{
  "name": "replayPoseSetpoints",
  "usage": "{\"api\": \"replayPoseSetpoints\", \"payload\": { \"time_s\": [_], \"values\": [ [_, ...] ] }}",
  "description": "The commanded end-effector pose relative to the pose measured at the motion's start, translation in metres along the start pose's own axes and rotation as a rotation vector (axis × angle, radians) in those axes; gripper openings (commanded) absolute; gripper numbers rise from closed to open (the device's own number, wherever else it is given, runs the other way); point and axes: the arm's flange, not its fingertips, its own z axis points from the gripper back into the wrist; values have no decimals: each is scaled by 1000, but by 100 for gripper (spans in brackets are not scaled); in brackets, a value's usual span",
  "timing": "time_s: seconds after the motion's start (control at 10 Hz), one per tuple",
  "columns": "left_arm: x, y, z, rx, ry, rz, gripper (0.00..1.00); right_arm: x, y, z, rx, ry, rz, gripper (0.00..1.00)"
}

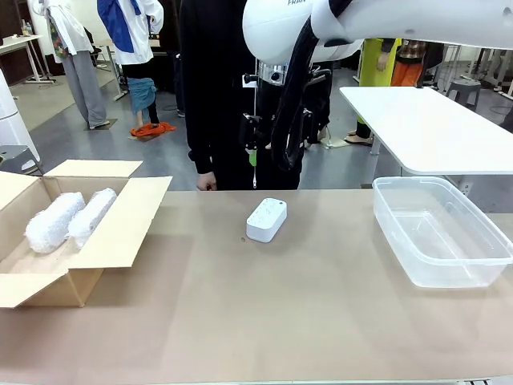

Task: Separate and place wrapped and unwrapped clocks.
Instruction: Pick up the Digital clock indicated by the person.

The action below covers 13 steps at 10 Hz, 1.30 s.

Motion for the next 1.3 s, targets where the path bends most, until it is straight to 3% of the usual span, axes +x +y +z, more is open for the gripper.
{"api": "replayPoseSetpoints", "payload": {
  "time_s": [0.0, 0.4, 0.5, 0.6, 0.7, 1.2],
  "values": [
    [0, 0, 1, -1, -12, -4, 100, -2, 0, -9, -93, -33, -45, 100],
    [0, 0, 1, -1, -12, -4, 100, -11, -2, -19, -157, -104, -93, 100],
    [0, 0, 1, -1, -12, -4, 100, -10, -2, -19, -136, -127, -134, 100],
    [0, 0, 1, -1, -12, -4, 100, -12, -2, -17, -73, -144, -78, 100],
    [0, 0, 1, -1, -12, -4, 100, -1, -1, -14, -125, -84, -81, 100],
    [0, 0, 1, -1, -12, -4, 100, -1, -1, -14, -125, -84, -81, 100]
  ]
}}
